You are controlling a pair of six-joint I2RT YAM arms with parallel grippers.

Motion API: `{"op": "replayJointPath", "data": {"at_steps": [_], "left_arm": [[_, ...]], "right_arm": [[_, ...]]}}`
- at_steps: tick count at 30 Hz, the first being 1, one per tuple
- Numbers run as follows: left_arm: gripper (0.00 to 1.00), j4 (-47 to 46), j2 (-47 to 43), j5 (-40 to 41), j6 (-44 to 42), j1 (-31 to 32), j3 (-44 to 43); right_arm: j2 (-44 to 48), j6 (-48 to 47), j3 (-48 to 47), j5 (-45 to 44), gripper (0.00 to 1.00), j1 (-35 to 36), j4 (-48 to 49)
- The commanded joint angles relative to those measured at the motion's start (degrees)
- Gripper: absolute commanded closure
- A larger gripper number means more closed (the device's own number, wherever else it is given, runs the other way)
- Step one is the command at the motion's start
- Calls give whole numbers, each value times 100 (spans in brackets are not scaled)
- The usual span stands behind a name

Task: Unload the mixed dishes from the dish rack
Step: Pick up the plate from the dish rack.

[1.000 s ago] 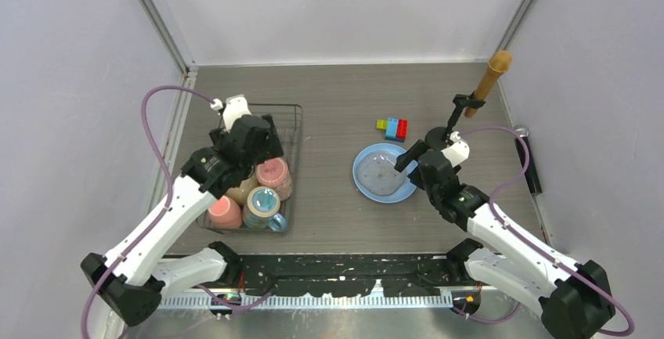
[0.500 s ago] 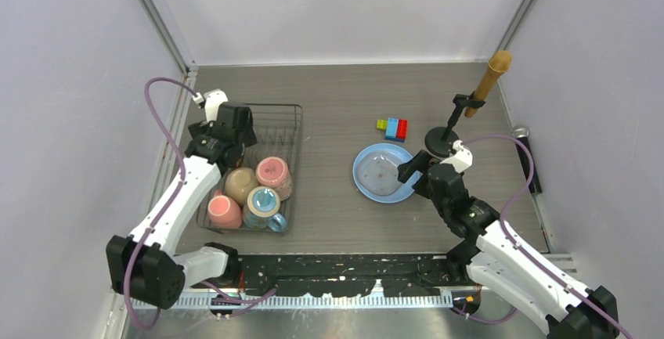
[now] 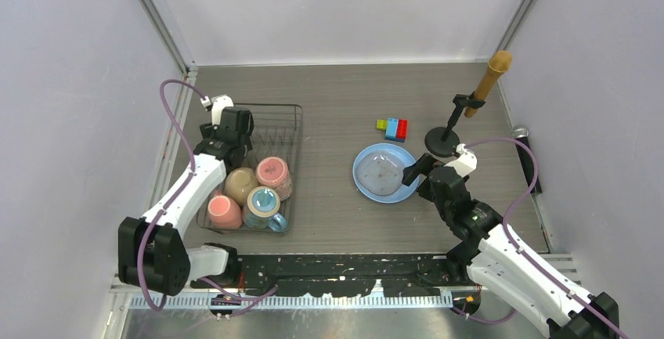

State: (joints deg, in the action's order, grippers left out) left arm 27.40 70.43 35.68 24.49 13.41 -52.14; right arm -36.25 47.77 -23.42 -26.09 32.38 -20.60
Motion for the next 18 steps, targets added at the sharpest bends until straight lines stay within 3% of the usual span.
{"op": "replayJointPath", "data": {"at_steps": [1, 3, 10, 14, 18], "left_arm": [[40, -474, 230, -161, -118, -92, -30], [46, -455, 315, -104, -120, -93, -54], [53, -460, 344, -238, -68, -101, 25], [65, -441, 309, -211, -41, -102, 62], [87, -446, 254, -269, -32, -99, 113]], "right_arm": [[142, 24, -9, -348, 0, -22, -18], [186, 23, -11, -387, 0, -21, -37], [157, 105, 6, -491, 1, -21, -178], [128, 105, -34, -486, 1, -21, -264], [157, 149, -53, -459, 1, -21, -312]]}}
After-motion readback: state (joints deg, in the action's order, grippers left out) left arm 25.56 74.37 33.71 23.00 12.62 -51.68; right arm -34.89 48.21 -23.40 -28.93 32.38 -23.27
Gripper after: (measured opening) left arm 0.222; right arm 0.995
